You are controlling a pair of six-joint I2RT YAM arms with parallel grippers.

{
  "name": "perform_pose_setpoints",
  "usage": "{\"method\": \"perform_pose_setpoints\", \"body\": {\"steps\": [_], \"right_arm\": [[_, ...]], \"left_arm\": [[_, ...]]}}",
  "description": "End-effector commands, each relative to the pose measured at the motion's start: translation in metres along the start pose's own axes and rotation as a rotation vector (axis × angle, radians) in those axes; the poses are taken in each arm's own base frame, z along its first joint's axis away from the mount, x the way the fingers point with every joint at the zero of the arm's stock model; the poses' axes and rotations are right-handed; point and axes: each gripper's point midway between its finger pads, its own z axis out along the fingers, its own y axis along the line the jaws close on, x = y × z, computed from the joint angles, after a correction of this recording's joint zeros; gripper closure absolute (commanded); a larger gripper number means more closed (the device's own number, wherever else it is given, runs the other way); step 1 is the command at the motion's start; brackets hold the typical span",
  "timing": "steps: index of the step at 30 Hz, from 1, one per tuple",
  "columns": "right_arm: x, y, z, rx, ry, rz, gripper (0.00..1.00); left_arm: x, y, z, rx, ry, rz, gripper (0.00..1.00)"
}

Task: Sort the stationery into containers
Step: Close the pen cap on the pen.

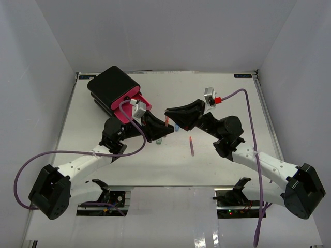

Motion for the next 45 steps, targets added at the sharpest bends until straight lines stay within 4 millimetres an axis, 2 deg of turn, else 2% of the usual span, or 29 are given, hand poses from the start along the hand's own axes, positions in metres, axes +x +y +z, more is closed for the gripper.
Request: {"method": "perform_pose_setpoints", "body": {"steps": [1, 6, 18, 23, 29, 35, 40, 45], "right_arm": [[0.002, 0.006, 0.0, -0.024, -0.004, 0.006, 0.92], [-0.001, 0.012, -0.002, -0.04, -0.016, 0.014, 0.92], [0.002, 0.012, -0.012, -0.022, -0.021, 0.014, 0.89], [-0.005, 0.014, -0.015, -0.015, -0.036, -0.008, 0.87], [0.009, 0.01, -0.014, -0.01, 0.018, -0.009, 0.84], [0.019, -0.002, -0.013, 0.044, 0.102, -0.044, 0.8], [0.012, -0.006, -0.016, 0.085, 0.12, -0.077, 0.76], [0.007, -0.006, -0.017, 0.099, 0.127, -0.086, 0.66]], "left_arm": [[-0.023, -0.008, 0.004, 0.042, -0.076, 0.082, 0.75], [-0.029, -0.007, 0.01, 0.063, -0.084, 0.097, 0.77], [-0.064, -0.011, 0.02, 0.102, -0.19, 0.192, 0.88], [-0.059, -0.01, 0.019, 0.102, -0.198, 0.178, 0.9], [-0.05, -0.01, 0.016, 0.102, -0.17, 0.169, 0.94], [-0.041, -0.001, 0.014, 0.045, -0.106, 0.193, 0.98], [-0.036, 0.007, 0.012, -0.004, -0.063, 0.222, 1.0], [-0.033, 0.008, 0.013, -0.01, -0.055, 0.221, 1.0]]}}
